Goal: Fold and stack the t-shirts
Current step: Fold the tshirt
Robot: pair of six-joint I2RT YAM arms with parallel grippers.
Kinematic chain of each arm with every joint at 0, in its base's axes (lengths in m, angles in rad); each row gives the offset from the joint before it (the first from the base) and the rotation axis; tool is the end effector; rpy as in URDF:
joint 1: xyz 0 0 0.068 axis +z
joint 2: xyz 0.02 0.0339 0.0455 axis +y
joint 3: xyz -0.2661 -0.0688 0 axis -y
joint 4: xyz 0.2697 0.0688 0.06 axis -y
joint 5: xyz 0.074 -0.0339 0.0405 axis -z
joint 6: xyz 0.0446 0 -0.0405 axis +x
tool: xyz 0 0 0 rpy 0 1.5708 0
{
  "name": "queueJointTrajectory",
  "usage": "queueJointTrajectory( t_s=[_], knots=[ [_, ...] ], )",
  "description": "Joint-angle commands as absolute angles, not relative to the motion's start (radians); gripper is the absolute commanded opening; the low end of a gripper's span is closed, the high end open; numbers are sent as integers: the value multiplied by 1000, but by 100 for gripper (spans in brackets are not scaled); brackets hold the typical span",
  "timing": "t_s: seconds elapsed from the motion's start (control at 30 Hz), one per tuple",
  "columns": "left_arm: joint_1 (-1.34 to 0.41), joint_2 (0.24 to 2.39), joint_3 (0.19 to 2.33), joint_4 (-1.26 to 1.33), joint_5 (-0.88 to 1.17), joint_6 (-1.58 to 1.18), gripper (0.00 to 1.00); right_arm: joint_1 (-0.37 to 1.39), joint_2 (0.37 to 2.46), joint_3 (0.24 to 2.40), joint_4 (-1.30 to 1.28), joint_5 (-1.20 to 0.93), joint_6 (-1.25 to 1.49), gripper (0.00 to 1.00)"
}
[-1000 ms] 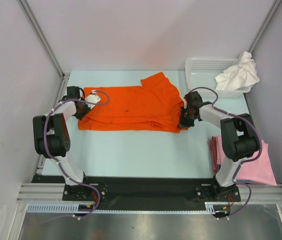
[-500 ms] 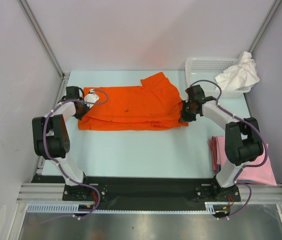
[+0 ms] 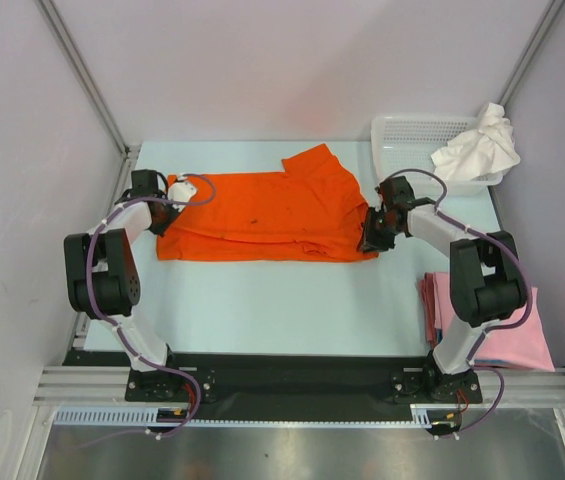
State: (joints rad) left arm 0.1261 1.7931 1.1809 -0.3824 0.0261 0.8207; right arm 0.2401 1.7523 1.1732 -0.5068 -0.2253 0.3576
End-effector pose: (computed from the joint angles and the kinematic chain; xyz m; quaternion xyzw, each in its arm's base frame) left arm 0.3955 0.0490 0.1677 0.3298 0.9002 0.1184 0.2586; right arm 0.3680 0.1004 0.1739 0.0297 0.9645 0.1745 0.1959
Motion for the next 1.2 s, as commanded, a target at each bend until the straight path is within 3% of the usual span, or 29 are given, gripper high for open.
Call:
queueJointTrajectory(
  t_s=[0.0,0.13,0.23,0.3,0.43,1.17],
  knots=[
    [135,1789,1195,-359,28,807,0,244,1744,1129,-439,-291,400,28],
    [135,1783,1192,-359,32,808,0,245,1761,1123,-422,-287,405,28],
    [135,1776,1190,-357,35,807,0,244,1761,1120,-391,-333,417,17],
    [135,1776,1187,-356,34,808,0,244,1764,1120,-387,-337,428,17],
    [135,1775,1183,-351,32,810,0,245,1761,1121,-385,-319,425,0],
    [135,1911,1307,-353,-26,693,0,161,1979,1494,-305,-259,376,0]
  ],
)
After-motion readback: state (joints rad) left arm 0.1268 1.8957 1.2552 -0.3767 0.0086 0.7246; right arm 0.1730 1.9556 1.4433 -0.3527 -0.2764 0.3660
